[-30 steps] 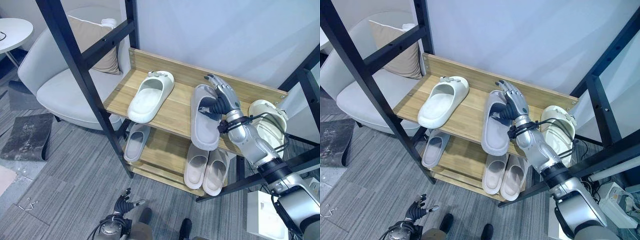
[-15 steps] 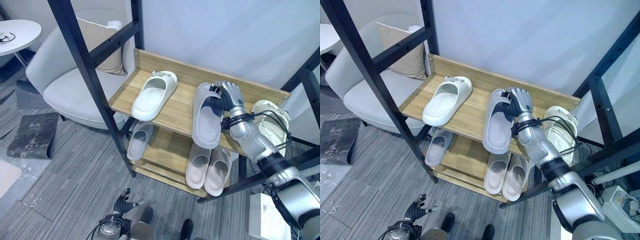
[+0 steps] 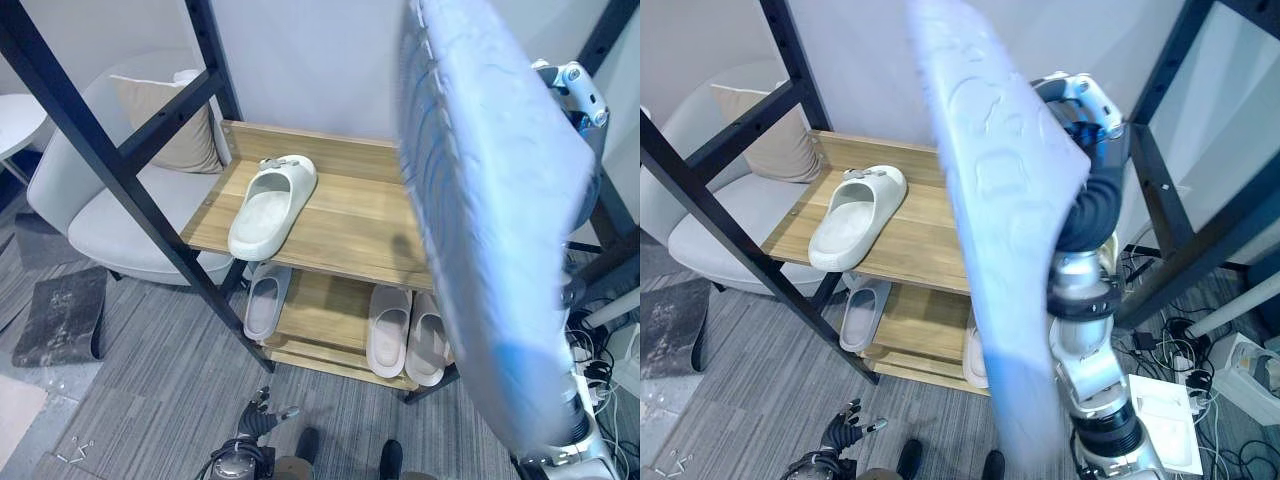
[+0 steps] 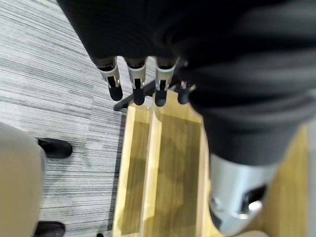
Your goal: Arrange the slippers neatly on the shoe rack.
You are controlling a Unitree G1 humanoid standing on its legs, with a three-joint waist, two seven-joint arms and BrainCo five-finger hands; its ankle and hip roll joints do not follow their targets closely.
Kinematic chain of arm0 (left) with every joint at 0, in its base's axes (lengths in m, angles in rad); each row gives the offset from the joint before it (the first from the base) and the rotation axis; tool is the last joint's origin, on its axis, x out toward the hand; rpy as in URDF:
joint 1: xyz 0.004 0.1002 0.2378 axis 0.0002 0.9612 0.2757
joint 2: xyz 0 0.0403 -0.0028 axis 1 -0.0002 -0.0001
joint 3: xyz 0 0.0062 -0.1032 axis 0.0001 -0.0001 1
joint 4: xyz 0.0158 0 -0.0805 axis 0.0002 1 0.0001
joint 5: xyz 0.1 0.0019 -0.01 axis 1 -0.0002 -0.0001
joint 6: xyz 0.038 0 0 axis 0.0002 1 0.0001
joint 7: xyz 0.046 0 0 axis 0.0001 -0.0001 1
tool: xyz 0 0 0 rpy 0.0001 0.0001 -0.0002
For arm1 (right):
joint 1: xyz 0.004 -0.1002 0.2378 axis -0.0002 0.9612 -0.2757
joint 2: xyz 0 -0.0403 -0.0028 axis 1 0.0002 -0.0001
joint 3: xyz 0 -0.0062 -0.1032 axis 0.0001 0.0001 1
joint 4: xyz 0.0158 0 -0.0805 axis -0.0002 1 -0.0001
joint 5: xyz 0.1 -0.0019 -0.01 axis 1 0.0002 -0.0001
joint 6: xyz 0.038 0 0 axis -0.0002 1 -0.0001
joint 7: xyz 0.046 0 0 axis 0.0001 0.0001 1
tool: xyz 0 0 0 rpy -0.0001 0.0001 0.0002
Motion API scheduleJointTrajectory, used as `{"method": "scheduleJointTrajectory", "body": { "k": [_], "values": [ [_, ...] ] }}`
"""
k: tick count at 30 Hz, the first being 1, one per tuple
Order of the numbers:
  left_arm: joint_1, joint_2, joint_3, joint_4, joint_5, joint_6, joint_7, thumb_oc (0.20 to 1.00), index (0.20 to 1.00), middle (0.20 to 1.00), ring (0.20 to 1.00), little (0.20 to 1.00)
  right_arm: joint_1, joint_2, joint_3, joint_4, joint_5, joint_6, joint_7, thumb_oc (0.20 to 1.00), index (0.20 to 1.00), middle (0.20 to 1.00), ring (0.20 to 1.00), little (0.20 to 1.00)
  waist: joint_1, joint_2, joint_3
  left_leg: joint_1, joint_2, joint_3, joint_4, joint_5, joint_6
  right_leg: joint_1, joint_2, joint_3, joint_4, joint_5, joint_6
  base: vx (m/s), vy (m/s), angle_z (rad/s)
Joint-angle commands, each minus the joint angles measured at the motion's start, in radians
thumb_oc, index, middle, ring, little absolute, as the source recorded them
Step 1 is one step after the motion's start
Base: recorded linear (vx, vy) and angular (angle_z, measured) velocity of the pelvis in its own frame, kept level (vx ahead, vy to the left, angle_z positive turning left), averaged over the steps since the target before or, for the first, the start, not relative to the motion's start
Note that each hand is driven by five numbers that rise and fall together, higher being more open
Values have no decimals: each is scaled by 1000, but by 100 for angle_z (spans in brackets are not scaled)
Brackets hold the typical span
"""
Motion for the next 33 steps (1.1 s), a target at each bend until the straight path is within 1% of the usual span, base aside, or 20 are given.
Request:
{"method": "scheduleJointTrajectory", "body": {
  "k": [1,4,5,7,9,10,11,15,16,18,20,21,22,25,26,27,28,30,31,33],
  "values": [
    [-34,23,-29,36,-37,-29,-3,1000,1000,1000,1000,1000,-68,2,60,-48,274,-31,164,200,200,200,200,200,41,-10,-30,22,-9,-19,-1,-49,13,80,-33,-20,15,-107,45,-24,-43,7],
    [-31,22,-37,27,-58,-38,-7,1000,1000,1000,1000,1000,-103,86,213,22,392,20,240,200,200,200,200,200,66,-4,-26,18,-13,-48,-1,-39,9,84,-34,-44,26,-112,40,-32,-38,19],
    [-39,20,-33,54,-58,-49,-4,1000,1000,1000,1000,1000,-135,90,291,77,335,64,258,200,200,200,200,200,93,-4,-24,13,-18,-73,0,-31,3,89,-37,-71,31,-116,36,-39,-29,31],
    [-45,17,-30,74,-57,-55,-3,1000,1000,1000,1000,1000,-146,92,325,114,308,81,281,200,200,200,200,200,99,-5,-22,9,-21,-87,1,-29,0,93,-38,-85,32,-118,35,-42,-32,47],
    [-64,11,-28,90,-66,-75,-1,1000,1000,1000,1000,1000,-117,103,442,290,203,146,338,200,200,200,200,200,138,-7,-17,-2,-31,-129,6,-20,-8,109,-42,-135,35,-127,31,-47,-37,89],
    [-63,11,-27,90,-66,-75,-1,1000,1000,1000,1000,1000,-118,105,443,293,202,144,339,200,200,200,200,200,136,-7,-17,-2,-31,-131,6,-20,-8,110,-42,-137,35,-127,31,-36,-19,63],
    [-71,6,-24,109,-76,-81,-2,1000,1000,1000,1000,1000,-77,105,486,395,104,166,353,200,200,200,200,200,154,-7,-12,-7,-38,-152,7,-14,-13,117,-44,-165,38,-132,29,-31,-5,34],
    [-85,-8,-5,149,-92,-90,6,1000,1000,1000,1000,1000,-8,114,527,602,-164,171,327,200,200,200,200,200,170,-7,-4,-15,-48,-188,10,-8,-18,128,-44,-205,43,-137,30,-28,5,42],
    [-85,-8,-5,149,-92,-90,6,1000,1000,1000,1000,1000,-8,117,528,607,-167,167,326,200,200,200,200,200,168,-7,-5,-15,-48,-189,10,-8,-18,129,-44,-206,43,-138,30,-18,15,37],
    [-81,-14,6,162,-98,-93,17,1000,1000,1000,1000,1000,25,93,511,700,-410,159,257,200,200,200,200,200,176,-8,5,-14,-48,-197,13,-11,-22,133,-41,-214,47,-146,29,-16,4,14],
    [-130,-31,10,203,-113,-95,51,1000,1000,1000,1000,1000,50,51,476,763,-722,173,137,200,200,200,200,200,162,-12,10,-15,-46,-197,14,-15,-22,130,-38,-216,52,-153,33,0,0,0],
    [-140,-37,9,219,-114,-96,59,1000,1000,1000,1000,1000,59,49,454,807,-782,183,96,200,200,200,200,200,158,-12,12,-21,-48,-199,15,-10,-20,126,-40,-219,52,-149,37,0,0,0],
    [-142,-38,8,221,-114,-97,59,1000,1000,1000,1000,1000,59,51,454,812,-786,181,92,200,200,200,200,200,159,-12,12,-22,-48,-199,15,-10,-20,125,-40,-219,52,-149,37,0,0,0],
    [-185,-39,-22,220,-131,-103,78,1000,1000,1000,1000,1000,23,44,369,951,-928,220,-83,200,200,200,200,200,154,-8,42,-45,-51,-199,31,-11,-19,102,-40,-223,71,-155,39,-31,11,-3],
    [-186,-38,-23,219,-132,-103,79,1000,1000,1000,1000,1000,22,44,368,952,-929,221,-84,200,200,200,200,200,155,-8,43,-47,-51,-199,32,-11,-19,100,-41,-223,73,-156,39,-103,12,1],
    [-205,-37,-37,203,-145,-108,85,1000,1000,1000,1000,1000,-5,40,341,992,-960,232,-144,200,200,200,200,200,154,-3,63,-65,-54,-202,43,-9,-18,82,-44,-224,87,-159,38,-249,24,5],
    [-247,-35,-70,183,-164,-120,91,1000,1000,1000,1000,1000,-86,48,317,1067,-997,263,-236,200,200,200,200,200,156,15,120,-116,-64,-212,77,-3,-16,28,-51,-230,126,-165,35,-340,47,4],
    [-265,-32,-85,168,-179,-126,92,1000,1000,1000,1000,1000,-134,56,308,1089,-998,273,-260,200,200,200,200,200,156,24,146,-153,-70,-214,103,-2,-16,-11,-58,-231,155,-168,34,-304,59,5],
    [-294,-13,-122,121,-199,-144,98,1000,1000,1000,1000,1000,-238,42,278,1136,-1020,310,-349,200,200,200,200,200,159,50,210,-231,-79,-214,166,-5,-14,-97,-80,-220,228,-179,30,-323,102,17],
    [-312,11,-142,86,-207,-163,98,1000,1000,1000,1000,1000,-327,16,260,1186,-1032,335,-403,200,200,200,200,200,158,74,246,-312,-93,-210,224,-7,-12,-183,-104,-201,291,-183,28,-283,130,19]
  ]
}}
